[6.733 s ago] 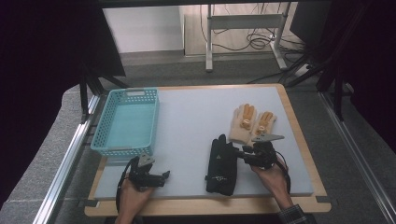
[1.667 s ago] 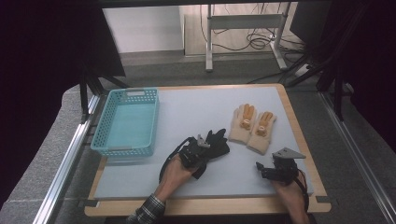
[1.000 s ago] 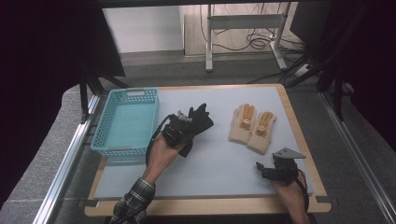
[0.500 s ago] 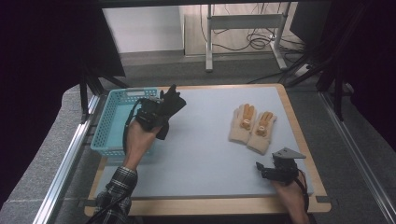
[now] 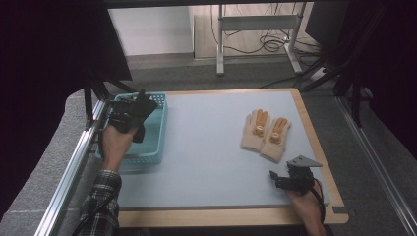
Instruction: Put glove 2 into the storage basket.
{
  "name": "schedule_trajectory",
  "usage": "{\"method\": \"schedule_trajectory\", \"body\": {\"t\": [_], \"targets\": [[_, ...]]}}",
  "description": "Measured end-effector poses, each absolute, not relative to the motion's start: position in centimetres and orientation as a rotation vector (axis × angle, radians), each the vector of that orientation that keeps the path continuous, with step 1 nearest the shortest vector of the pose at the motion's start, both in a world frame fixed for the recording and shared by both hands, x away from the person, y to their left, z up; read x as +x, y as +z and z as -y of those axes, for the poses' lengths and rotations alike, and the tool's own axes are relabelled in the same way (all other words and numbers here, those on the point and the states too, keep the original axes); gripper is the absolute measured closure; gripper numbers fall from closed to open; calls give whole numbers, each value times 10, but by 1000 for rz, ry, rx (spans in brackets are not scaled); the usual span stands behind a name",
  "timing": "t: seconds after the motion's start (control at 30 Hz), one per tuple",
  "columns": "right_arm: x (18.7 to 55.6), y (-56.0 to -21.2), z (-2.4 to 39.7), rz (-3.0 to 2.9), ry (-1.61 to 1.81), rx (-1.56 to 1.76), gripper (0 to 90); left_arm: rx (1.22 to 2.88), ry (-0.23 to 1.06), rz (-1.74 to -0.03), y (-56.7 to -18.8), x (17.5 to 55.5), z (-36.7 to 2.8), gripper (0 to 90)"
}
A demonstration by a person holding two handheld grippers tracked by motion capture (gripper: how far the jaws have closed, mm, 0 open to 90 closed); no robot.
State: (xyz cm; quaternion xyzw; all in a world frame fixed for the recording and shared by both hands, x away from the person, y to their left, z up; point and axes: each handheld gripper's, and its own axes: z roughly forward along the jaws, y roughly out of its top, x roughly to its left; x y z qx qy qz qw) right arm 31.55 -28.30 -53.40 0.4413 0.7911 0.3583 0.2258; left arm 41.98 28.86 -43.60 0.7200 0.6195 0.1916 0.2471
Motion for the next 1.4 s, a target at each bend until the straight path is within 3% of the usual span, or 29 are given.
{"method": "schedule_trajectory", "body": {"t": [0.2, 0.7, 0.97, 1.23, 1.4], "targets": [[315, -534, 283, -2182, 987, 1217, 210, 1945, 448, -1849, -458, 438, -319, 647], [315, -534, 283, -2182, 988, 1216, 210, 2137, 427, -2031, -498, 469, -329, 590], [315, -534, 283, -2182, 988, 1216, 210, 2208, 389, -1975, -498, 467, -326, 215], [315, -534, 283, -2182, 988, 1216, 210, 2230, 367, -1898, -492, 457, -325, 64], [315, -534, 283, -2182, 988, 1216, 210, 2161, 315, -1863, -488, 452, -333, 29]]}}
